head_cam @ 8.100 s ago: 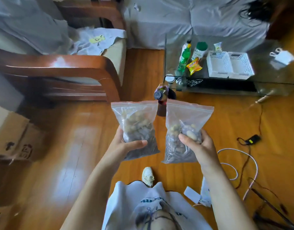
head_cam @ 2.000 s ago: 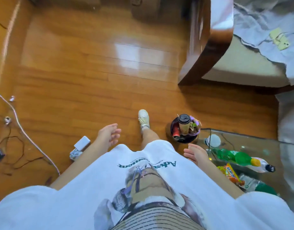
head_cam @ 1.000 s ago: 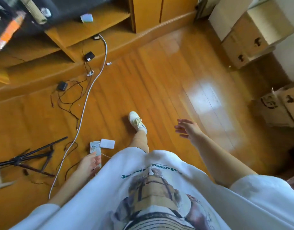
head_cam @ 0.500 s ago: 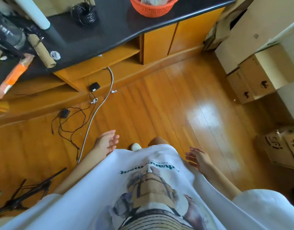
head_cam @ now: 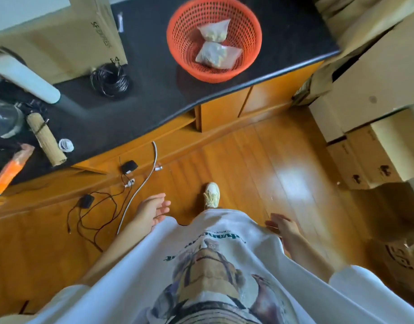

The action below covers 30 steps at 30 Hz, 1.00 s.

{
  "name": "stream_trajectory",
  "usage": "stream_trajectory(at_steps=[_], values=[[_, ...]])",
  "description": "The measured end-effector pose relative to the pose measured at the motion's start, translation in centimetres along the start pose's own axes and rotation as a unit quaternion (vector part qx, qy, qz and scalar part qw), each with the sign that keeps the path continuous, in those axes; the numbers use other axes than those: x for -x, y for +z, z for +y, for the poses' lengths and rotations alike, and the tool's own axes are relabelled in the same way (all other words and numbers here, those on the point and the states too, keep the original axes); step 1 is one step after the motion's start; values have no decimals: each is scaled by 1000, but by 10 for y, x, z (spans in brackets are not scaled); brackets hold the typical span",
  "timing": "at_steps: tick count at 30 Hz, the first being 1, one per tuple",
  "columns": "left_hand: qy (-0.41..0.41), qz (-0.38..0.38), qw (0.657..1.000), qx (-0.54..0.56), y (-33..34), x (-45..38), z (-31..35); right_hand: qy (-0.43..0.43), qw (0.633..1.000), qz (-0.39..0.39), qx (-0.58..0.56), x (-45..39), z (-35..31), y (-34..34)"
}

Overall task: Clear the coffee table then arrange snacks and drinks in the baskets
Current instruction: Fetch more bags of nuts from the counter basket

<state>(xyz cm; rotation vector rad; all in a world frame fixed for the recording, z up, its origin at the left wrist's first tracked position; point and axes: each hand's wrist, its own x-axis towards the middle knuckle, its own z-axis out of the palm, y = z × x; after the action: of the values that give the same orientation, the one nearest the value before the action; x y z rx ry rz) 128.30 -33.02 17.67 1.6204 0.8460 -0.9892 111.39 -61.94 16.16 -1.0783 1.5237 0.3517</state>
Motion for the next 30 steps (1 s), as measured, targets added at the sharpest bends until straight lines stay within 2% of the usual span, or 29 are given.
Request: stream_trajectory(at_steps=[7, 10, 13, 18, 22, 27, 30], values=[[-20, 30, 996, 87, 6, -18, 76, -105, 986, -73, 104, -30, -172, 61], [8, 61, 994, 95, 8, -32, 115, -148, 980, -92, 100, -33, -227, 84], [46, 62, 993, 94, 19, -50, 167, -151, 979, -126, 54, -35, -272, 105], [115, -14, 991, 67, 50, -83, 276, -128, 972, -192, -43, -43, -344, 149], [139, -43, 989, 0, 76, -106, 348, -109, 964, -215, -110, -54, -387, 192], [161, -70, 983, -44, 103, -159, 437, 30, 937, -185, -293, -96, -432, 252], [170, -81, 977, -100, 118, -194, 472, 76, 936, -167, -302, -123, -442, 281]])
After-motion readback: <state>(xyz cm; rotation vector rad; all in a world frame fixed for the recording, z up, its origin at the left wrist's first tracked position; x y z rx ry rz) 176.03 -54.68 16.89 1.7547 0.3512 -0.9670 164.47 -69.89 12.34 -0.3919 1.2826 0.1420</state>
